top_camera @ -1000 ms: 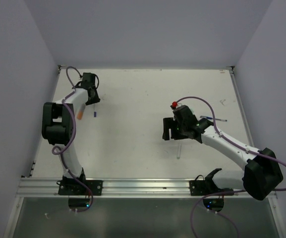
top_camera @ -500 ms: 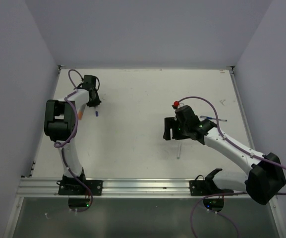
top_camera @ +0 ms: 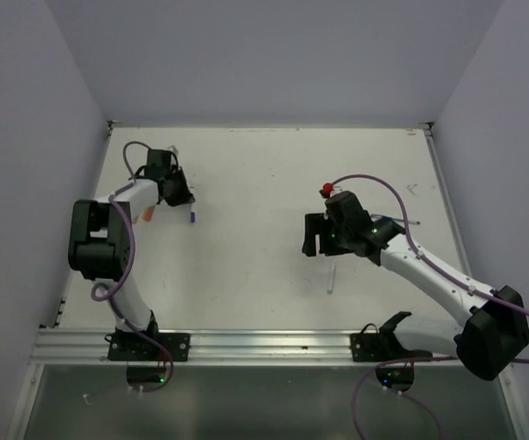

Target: Open the pen caps

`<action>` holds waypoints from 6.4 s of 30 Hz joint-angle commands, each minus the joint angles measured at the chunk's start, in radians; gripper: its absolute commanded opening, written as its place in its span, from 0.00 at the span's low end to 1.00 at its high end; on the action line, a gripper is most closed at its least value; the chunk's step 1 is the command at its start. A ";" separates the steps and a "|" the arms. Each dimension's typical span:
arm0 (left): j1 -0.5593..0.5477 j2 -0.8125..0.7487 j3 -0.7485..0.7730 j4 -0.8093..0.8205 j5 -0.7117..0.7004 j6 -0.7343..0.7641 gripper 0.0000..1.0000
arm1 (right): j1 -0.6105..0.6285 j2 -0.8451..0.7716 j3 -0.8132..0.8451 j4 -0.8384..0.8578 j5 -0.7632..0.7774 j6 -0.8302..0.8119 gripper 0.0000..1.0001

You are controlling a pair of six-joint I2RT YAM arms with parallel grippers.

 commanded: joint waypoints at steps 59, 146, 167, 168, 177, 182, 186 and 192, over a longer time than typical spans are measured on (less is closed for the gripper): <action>-0.289 -0.797 -0.588 0.780 0.319 -0.586 0.00 | 0.109 0.225 0.143 0.686 -0.394 0.238 0.58; -0.313 -0.980 -0.678 0.244 0.486 -0.330 0.77 | 0.126 0.345 0.134 0.682 -0.283 0.657 0.00; -0.366 -0.904 -0.746 0.339 0.649 -0.316 0.34 | 0.122 0.388 0.175 0.654 -0.275 0.652 0.00; -0.366 -0.908 -0.749 0.336 0.649 -0.314 0.32 | 0.122 0.389 0.180 0.657 -0.279 0.652 0.00; -0.366 -0.905 -0.750 0.299 0.614 -0.291 0.00 | 0.120 0.406 0.189 0.659 -0.288 0.634 0.00; -0.378 -0.921 -0.767 0.287 0.578 -0.265 0.00 | 0.068 0.437 0.235 0.635 -0.266 0.590 0.00; -0.418 -0.984 -0.799 0.278 0.493 -0.277 0.00 | -0.024 0.530 0.392 0.561 -0.286 0.562 0.00; -0.502 -1.047 -0.868 0.310 0.456 -0.336 0.00 | -0.125 0.702 0.642 0.428 -0.344 0.519 0.00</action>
